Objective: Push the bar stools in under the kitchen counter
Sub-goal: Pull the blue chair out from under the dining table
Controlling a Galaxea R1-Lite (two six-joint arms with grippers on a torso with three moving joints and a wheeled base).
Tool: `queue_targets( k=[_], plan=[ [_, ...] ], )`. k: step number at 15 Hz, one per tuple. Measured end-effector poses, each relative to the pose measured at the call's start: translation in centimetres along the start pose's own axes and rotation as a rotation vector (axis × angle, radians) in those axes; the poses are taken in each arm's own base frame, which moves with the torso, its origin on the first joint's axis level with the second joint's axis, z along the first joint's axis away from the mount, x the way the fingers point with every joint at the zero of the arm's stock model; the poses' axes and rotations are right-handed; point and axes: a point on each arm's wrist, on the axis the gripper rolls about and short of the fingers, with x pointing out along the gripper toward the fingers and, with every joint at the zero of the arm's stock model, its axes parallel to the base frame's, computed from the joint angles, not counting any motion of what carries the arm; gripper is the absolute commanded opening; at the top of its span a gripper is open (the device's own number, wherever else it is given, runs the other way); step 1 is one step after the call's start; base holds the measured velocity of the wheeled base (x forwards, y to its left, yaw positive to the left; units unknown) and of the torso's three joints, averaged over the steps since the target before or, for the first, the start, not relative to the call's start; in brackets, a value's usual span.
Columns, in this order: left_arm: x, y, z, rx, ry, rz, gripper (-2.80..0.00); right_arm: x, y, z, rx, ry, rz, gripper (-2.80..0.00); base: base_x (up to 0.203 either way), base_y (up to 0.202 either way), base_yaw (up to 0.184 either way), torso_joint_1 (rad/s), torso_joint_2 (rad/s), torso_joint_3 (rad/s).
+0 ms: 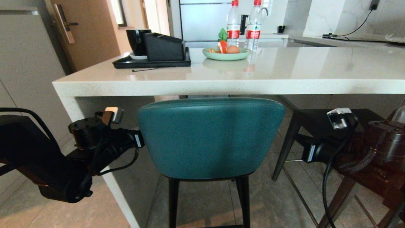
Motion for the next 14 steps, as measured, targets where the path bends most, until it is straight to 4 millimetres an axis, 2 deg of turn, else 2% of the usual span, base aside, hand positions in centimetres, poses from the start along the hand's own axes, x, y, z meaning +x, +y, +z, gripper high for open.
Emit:
queue_targets(
  k=[5, 10, 14],
  plan=[
    [0.1, -0.3, -0.2, 0.001, 0.006, -0.012, -2.8, 4.0, 0.8, -0.8, -0.008, -0.025, -0.004, -2.8, 0.0, 0.0, 0.0, 0.0, 0.0, 0.0],
    [0.0, -0.4, -0.5, 0.0, 0.015, -0.014, -2.8, 6.5, 0.6, -1.7, -0.034, -0.01, -0.01, -2.8, 0.0, 0.0, 0.0, 0.0, 0.0, 0.0],
    [0.0, -1.0, -0.5, 0.013, 0.019, -0.035, -2.8, 7.5, 1.0, -1.6, -0.053, -0.033, 0.007, -2.8, 0.0, 0.0, 0.0, 0.0, 0.0, 0.0]
  ],
)
